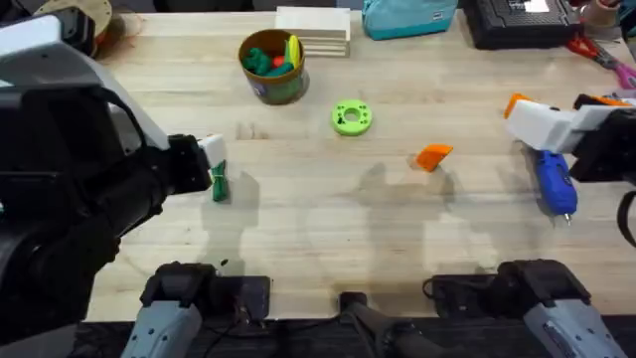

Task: Pick up the gripper from the table and insert it into the empty holder that is missing its gripper. Then pick up a screw, insert it into the mounting hole, and use the screwdriver to tighten it. Finally, clean up the table by picking up the vegetable and placing it into the bucket.

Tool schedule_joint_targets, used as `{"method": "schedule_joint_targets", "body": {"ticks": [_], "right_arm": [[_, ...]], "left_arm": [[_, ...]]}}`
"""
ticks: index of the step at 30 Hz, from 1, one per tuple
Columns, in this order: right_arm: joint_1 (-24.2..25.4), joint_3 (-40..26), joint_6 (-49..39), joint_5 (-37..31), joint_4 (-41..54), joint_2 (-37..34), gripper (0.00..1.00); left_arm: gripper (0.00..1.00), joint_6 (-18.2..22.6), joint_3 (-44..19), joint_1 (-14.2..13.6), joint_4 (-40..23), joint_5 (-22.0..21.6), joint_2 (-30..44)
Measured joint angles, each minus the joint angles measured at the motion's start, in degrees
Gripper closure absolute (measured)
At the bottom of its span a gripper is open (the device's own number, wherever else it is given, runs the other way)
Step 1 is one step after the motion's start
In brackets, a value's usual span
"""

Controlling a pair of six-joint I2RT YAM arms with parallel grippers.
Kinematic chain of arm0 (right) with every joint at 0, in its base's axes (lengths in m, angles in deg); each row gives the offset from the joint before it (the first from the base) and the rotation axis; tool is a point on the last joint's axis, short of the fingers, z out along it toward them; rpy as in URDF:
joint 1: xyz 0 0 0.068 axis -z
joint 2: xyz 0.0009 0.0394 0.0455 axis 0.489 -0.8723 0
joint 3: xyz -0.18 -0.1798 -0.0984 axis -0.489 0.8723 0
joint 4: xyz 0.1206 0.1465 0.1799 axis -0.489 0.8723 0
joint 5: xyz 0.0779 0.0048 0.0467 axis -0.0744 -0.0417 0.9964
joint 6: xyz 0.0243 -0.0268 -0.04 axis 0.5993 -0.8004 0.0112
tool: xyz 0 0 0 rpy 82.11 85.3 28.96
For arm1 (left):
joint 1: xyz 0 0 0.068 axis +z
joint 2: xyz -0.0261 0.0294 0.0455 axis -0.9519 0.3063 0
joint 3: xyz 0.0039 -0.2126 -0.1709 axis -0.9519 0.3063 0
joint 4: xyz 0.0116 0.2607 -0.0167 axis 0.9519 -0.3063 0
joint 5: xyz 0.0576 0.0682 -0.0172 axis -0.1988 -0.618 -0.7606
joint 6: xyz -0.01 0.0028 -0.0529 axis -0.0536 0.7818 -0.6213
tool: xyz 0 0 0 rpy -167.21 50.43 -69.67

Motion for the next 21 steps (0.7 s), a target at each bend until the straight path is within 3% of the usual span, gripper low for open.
{"method": "schedule_joint_targets", "body": {"ticks": [1,6,7,15,21], "right_arm": [[0.00,0.00,0.00,-0.02,0.04,0.00,0.102],[0.00,0.00,0.00,-0.02,0.04,0.00,0.102],[0.00,0.00,0.00,0.00,0.02,0.02,0.103],[0.00,0.00,0.00,-0.02,0.04,0.01,0.102],[0.00,0.00,0.00,0.00,0.02,0.01,0.103]], "left_arm": [[0.859,0.48,0.00,0.00,-0.02,0.06,0.00],[0.080,1.54,0.00,0.00,2.17,4.81,0.00],[0.037,2.23,0.00,0.02,3.41,7.00,0.00],[0.014,7.15,0.00,0.00,22.88,31.95,0.00],[0.014,7.83,-0.02,0.00,23.76,38.20,0.00]]}}
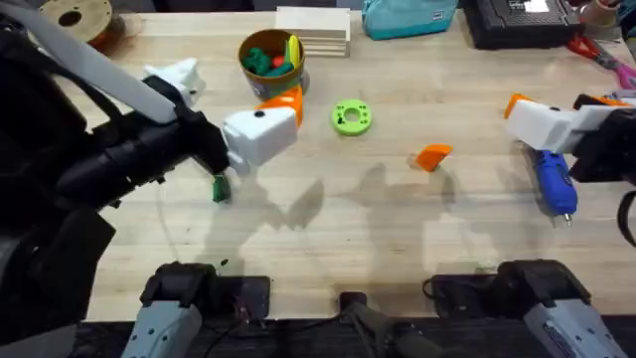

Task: Pick up the gripper from the table and insert it into the empty holder that is missing its gripper. Then pick up a screw, insert it into the mounting hole, and use the screwdriver to tighten it. Finally, clean up the table by picking up the vegetable and placing it into the bucket.

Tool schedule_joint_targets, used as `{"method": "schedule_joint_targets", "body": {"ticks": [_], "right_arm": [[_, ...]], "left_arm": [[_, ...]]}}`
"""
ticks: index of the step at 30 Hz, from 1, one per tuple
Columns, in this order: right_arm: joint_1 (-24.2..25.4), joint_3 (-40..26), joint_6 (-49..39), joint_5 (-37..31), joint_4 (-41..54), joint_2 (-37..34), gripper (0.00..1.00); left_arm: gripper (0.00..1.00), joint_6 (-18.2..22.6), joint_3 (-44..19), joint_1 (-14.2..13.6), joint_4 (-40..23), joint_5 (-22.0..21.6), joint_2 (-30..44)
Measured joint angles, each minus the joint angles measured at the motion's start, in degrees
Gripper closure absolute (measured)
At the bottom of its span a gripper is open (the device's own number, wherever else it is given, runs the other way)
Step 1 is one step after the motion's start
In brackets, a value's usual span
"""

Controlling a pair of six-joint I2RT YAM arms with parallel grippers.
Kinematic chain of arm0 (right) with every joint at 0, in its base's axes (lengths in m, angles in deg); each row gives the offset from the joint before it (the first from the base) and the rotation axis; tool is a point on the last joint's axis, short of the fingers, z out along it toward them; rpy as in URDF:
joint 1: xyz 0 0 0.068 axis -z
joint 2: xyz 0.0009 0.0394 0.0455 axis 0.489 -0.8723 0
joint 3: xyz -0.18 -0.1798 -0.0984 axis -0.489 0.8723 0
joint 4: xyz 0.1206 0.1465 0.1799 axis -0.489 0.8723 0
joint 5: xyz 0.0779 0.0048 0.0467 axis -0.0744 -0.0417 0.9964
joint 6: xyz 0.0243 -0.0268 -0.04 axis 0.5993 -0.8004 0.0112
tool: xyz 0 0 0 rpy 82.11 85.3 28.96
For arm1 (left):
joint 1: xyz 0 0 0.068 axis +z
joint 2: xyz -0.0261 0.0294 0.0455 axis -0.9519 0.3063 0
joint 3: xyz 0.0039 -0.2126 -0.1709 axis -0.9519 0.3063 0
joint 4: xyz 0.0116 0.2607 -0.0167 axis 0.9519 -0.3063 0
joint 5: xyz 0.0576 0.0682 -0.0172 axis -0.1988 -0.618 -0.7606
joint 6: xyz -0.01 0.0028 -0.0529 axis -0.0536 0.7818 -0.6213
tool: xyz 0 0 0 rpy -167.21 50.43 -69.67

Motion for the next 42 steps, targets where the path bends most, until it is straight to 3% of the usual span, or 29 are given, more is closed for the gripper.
{"method": "schedule_joint_targets", "body": {"ticks": [6,12,16,24,33,42], "right_arm": [[0.00,0.00,0.00,-0.02,0.02,-0.01,0.102],[0.00,0.00,0.00,-0.02,0.02,0.00,0.103],[0.00,0.00,0.00,-0.02,0.02,-0.01,0.103],[0.00,0.00,0.00,-0.02,0.02,0.01,0.103],[0.00,0.00,0.00,-0.02,0.02,-0.01,0.102],[0.00,0.00,0.00,-0.02,0.02,0.02,0.102]], "left_arm": [[0.014,0.36,0.00,0.00,-1.83,1.09,0.00],[0.014,5.66,1.83,-1.14,1.12,1.07,-0.83],[0.011,7.63,8.59,-4.74,7.92,0.08,-5.88],[0.013,8.05,25.14,-14.97,20.03,-6.55,-22.77],[0.014,5.04,34.10,-23.83,22.31,-14.20,-30.68],[0.014,2.26,38.80,-27.41,22.71,-16.61,-33.05]]}}
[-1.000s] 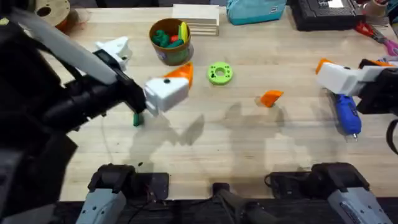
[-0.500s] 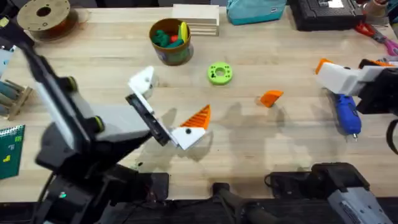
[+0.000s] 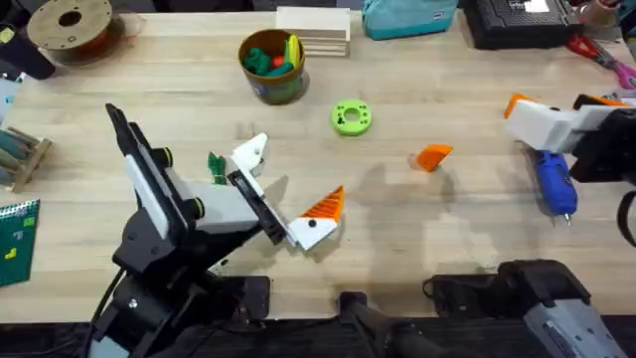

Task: Pick up the gripper from the table and insert it into the empty holder that is missing its gripper. Then pick up a screw, insert it into the mounting hole, and use the screwdriver to tighten it. Finally, clean up the table by picking up the vegetable and placing it into the bucket.

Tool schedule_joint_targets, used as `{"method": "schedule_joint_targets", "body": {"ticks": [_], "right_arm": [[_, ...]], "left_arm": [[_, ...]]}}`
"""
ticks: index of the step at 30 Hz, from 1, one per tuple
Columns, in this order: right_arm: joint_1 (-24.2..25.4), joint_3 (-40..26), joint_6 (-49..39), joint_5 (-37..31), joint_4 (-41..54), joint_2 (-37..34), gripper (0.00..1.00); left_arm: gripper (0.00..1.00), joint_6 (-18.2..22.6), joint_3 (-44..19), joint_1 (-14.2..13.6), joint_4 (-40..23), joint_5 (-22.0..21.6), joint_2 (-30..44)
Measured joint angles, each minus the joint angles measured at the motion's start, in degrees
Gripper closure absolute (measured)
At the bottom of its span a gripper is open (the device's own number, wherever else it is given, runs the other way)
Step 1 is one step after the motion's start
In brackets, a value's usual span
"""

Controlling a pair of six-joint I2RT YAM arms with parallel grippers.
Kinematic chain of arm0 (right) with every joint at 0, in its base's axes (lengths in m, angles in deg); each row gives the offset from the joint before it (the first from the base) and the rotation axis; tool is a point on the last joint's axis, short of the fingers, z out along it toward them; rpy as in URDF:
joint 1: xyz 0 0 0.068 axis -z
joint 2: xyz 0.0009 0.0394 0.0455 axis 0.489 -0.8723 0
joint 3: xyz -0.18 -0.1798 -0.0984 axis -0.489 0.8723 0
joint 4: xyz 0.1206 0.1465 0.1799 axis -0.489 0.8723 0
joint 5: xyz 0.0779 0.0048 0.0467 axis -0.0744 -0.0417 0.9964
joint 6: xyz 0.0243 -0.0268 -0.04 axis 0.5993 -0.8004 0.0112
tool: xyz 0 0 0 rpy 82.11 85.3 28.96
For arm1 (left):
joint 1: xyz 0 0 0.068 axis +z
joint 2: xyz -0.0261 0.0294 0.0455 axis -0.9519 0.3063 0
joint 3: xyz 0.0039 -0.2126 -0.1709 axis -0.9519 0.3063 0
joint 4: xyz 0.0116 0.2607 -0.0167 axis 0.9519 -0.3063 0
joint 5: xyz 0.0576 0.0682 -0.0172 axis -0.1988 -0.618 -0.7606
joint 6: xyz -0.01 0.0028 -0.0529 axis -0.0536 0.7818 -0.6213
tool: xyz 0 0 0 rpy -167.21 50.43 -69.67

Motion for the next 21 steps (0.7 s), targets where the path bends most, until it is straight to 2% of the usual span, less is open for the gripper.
{"method": "schedule_joint_targets", "body": {"ticks": [6,21], "right_arm": [[0.00,0.00,0.00,0.00,0.00,0.00,0.102],[0.00,0.00,0.01,0.00,0.00,-0.01,0.103]], "left_arm": [[0.014,-1.34,0.00,-0.57,0.00,-0.39,-0.07],[0.013,-1.78,0.00,-0.57,0.02,-0.59,-0.08]]}}
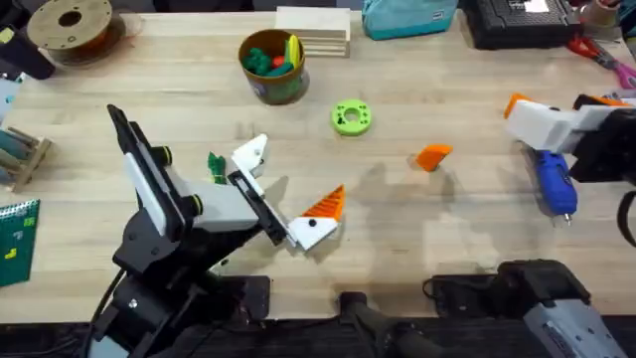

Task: Pick up the gripper from the table and insert it into the empty holder that is missing its gripper. Then pick up a screw, insert it into the mounting hole, and use the screwdriver to tighten it. Finally, clean up the table by picking up the vegetable and placing it into the bucket.

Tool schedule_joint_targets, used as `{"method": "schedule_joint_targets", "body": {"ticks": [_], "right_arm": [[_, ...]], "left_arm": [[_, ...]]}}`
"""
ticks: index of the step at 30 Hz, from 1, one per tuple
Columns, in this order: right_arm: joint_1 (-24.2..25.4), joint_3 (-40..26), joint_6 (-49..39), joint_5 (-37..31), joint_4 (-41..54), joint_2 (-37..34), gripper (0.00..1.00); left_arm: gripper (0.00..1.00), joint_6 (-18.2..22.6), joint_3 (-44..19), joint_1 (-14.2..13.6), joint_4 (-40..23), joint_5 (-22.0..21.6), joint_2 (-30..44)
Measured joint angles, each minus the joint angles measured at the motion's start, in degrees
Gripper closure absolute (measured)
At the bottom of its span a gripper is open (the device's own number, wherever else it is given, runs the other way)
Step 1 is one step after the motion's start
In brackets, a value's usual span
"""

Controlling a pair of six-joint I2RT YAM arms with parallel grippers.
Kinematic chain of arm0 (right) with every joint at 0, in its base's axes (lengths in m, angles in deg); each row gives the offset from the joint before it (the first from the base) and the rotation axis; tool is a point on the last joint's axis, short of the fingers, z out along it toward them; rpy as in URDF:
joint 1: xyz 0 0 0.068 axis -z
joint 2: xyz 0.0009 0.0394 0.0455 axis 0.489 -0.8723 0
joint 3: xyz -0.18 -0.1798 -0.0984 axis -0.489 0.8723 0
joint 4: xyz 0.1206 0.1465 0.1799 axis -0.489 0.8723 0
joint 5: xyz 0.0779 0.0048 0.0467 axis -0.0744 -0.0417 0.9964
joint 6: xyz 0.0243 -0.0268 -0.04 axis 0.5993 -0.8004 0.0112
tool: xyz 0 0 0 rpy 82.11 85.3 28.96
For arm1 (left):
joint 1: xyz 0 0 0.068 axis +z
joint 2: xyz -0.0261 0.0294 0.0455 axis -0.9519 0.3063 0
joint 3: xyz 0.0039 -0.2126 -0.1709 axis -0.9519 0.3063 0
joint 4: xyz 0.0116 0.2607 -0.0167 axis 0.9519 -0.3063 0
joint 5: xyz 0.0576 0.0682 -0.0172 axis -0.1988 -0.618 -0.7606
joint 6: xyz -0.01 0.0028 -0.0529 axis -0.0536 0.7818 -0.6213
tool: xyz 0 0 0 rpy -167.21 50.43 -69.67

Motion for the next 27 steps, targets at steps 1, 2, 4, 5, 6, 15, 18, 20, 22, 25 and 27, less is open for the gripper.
{"method": "schedule_joint_targets", "body": {"ticks": [1,2,4,5,6,15,18,20,22,25,27], "right_arm": [[0.00,0.00,-0.01,0.00,0.00,-0.01,0.102],[0.00,0.00,-0.01,0.00,0.00,0.00,0.103],[0.00,0.00,-0.01,0.00,0.00,-0.01,0.102],[0.00,0.00,-0.01,0.00,0.00,-0.01,0.104],[0.00,0.00,0.01,0.00,0.00,0.00,0.103],[0.00,0.00,0.01,0.00,-0.02,0.01,0.103],[0.00,0.00,-0.01,0.00,0.00,-0.01,0.102],[0.00,0.00,0.01,0.02,0.05,-0.01,0.102],[0.00,0.00,0.20,0.05,0.64,0.01,0.103],[0.00,-0.02,0.71,3.74,0.35,-0.15,0.103],[0.00,-0.10,-0.44,6.18,0.38,-1.46,0.102]], "left_arm": [[0.014,0.00,0.00,0.00,0.00,0.00,-0.01],[0.014,0.00,0.00,0.00,0.00,0.00,-0.01],[0.014,0.00,0.00,0.00,0.00,0.00,0.01],[0.014,0.00,0.00,0.00,0.00,0.00,-0.01],[0.014,0.00,0.00,0.00,0.01,0.00,0.00],[0.013,-1.08,0.00,0.00,0.04,0.07,-0.01],[0.014,-3.02,0.00,0.00,0.04,1.12,0.01],[0.014,-3.95,0.00,0.00,0.07,2.49,0.01],[0.013,-4.64,0.00,0.00,0.07,4.36,0.01],[0.014,-5.26,0.00,0.00,0.07,9.19,-0.01],[0.014,-5.40,0.00,0.00,0.06,11.15,0.00]]}}
